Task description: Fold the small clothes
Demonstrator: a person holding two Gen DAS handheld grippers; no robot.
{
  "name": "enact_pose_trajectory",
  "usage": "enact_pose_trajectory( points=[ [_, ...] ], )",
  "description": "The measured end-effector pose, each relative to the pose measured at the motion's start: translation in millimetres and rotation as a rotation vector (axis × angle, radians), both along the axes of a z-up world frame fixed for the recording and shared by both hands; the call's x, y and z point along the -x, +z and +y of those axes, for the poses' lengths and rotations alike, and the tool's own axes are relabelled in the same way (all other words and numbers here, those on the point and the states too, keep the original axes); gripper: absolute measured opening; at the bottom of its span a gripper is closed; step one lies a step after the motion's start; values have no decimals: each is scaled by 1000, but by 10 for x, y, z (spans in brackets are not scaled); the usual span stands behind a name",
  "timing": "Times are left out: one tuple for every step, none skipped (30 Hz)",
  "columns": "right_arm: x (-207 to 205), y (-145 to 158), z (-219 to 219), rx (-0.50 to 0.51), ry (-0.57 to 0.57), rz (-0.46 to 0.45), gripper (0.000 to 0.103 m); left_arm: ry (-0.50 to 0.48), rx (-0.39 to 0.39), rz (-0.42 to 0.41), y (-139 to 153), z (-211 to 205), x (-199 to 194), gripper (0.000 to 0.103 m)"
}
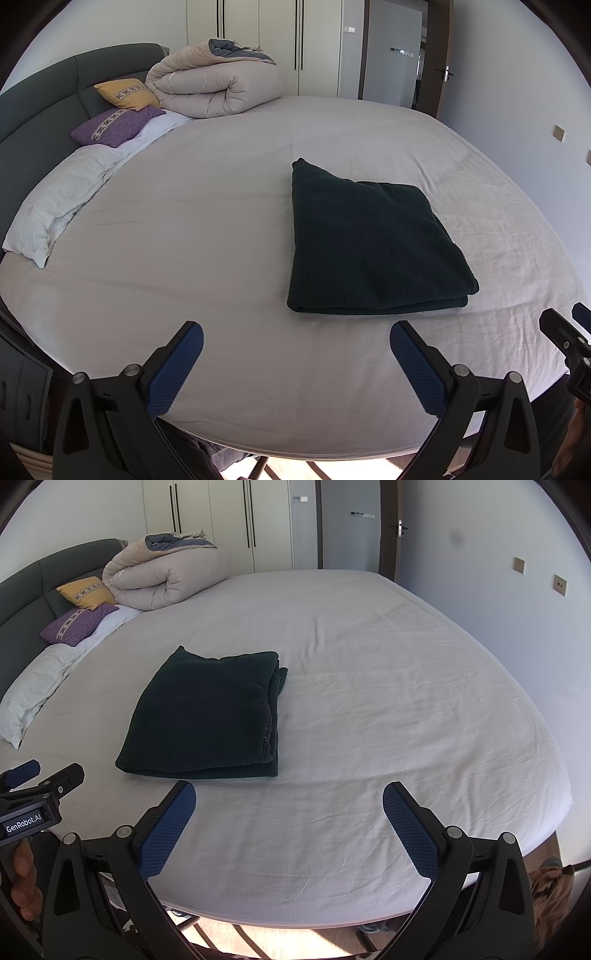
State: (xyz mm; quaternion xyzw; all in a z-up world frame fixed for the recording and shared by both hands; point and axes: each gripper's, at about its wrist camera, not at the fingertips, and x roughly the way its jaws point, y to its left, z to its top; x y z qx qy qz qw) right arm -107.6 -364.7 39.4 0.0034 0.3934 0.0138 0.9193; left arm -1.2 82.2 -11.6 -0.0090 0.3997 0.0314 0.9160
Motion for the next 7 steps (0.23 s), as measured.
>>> enact_pose_trajectory(
  points=[
    [-2, 0, -3, 0, 0, 0, 103, 0, 1, 1, -4, -1, -4, 103],
    [-2, 0, -3, 0, 0, 0, 103, -1, 1, 2, -7, -1, -3, 103],
    [1, 0, 2, 0, 0, 0, 103, -1, 0, 1, -9, -2, 0, 103],
    [0, 0, 1, -1, 1, 1, 103, -2, -1, -2, -8, -5, 4, 103],
    [-2, 1, -4, -1, 1, 0, 103, -7, -3, -5, -2, -9, 2, 103],
    [0, -1, 1, -2, 1, 1, 103, -10, -7, -6, 1, -17, 3, 103],
    [-3, -8, -3, -1, 1, 2, 103, -9, -8, -9, 4, -21, 5, 103]
  ],
)
